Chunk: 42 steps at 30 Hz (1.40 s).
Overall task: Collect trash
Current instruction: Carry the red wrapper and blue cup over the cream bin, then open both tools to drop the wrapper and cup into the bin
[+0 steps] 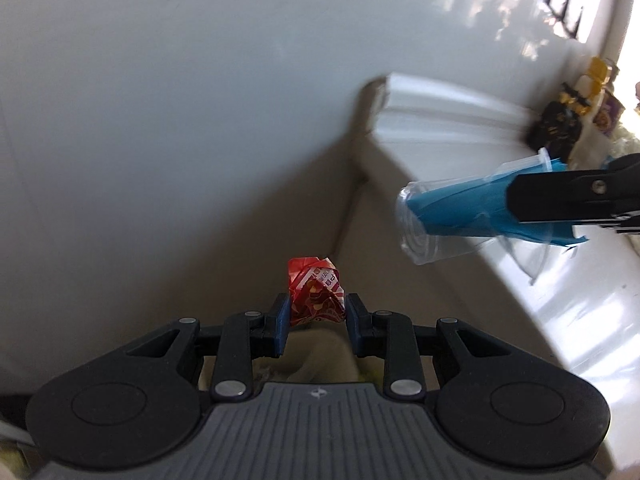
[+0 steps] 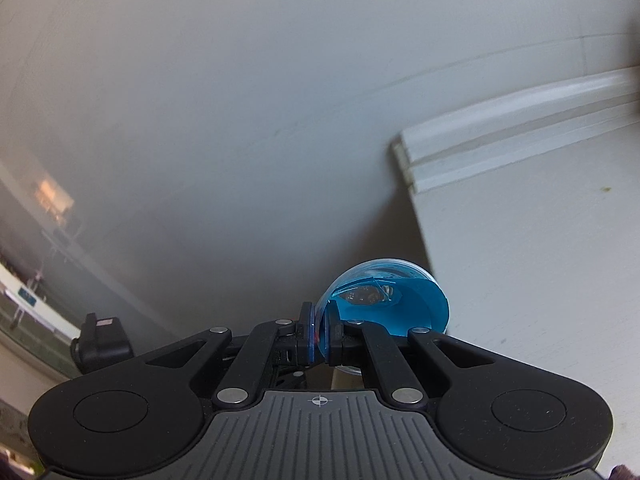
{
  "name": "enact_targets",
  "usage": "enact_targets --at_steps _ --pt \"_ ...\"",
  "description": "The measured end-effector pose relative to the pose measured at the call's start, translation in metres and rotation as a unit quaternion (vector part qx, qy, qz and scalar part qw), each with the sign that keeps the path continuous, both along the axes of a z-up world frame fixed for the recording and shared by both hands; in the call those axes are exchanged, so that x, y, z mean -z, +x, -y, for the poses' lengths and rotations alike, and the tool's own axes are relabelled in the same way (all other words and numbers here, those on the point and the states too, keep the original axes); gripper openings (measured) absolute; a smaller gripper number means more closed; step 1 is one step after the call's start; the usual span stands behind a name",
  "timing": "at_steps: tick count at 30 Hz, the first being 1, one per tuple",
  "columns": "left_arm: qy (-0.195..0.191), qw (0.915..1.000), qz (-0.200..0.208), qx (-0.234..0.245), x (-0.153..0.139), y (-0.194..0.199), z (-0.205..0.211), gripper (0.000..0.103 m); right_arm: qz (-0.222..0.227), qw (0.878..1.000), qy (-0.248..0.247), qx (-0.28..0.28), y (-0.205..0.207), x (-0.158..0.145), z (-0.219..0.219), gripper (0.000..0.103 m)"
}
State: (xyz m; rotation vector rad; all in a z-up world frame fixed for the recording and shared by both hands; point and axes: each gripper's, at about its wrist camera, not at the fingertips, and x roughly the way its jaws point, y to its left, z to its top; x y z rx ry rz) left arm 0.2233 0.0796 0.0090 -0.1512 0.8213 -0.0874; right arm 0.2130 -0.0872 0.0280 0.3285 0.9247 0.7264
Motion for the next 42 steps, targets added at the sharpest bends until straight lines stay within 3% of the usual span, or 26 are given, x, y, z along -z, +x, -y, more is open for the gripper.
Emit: enact_targets --at_steps 12,20,32,42 --pt "-0.015 0.9957 -0.083 -0.04 0.085 -0.01 -0.026 0.026 -0.018 0.995 -0.082 -0.052 -0.017 0.066 -0.072 0.003" --pt "-0.017 0.9906 -0.127 -0.049 0.13 -0.018 -0.034 0.027 -0.064 0.99 -0.112 -0.062 -0.02 0.123 -0.097 0.004" --pt "0.019 0.9836 -0.179 0.003 0.176 -0.022 -0.022 0.027 -0.137 0.97 -0.191 -0.056 -0.013 0.192 -0.105 0.004" --pt "0.049 0.9788 -0.195 0.041 0.195 -0.006 0.001 0.03 -0.168 0.964 -0.202 -0.039 -0.014 0.202 -0.101 0.011"
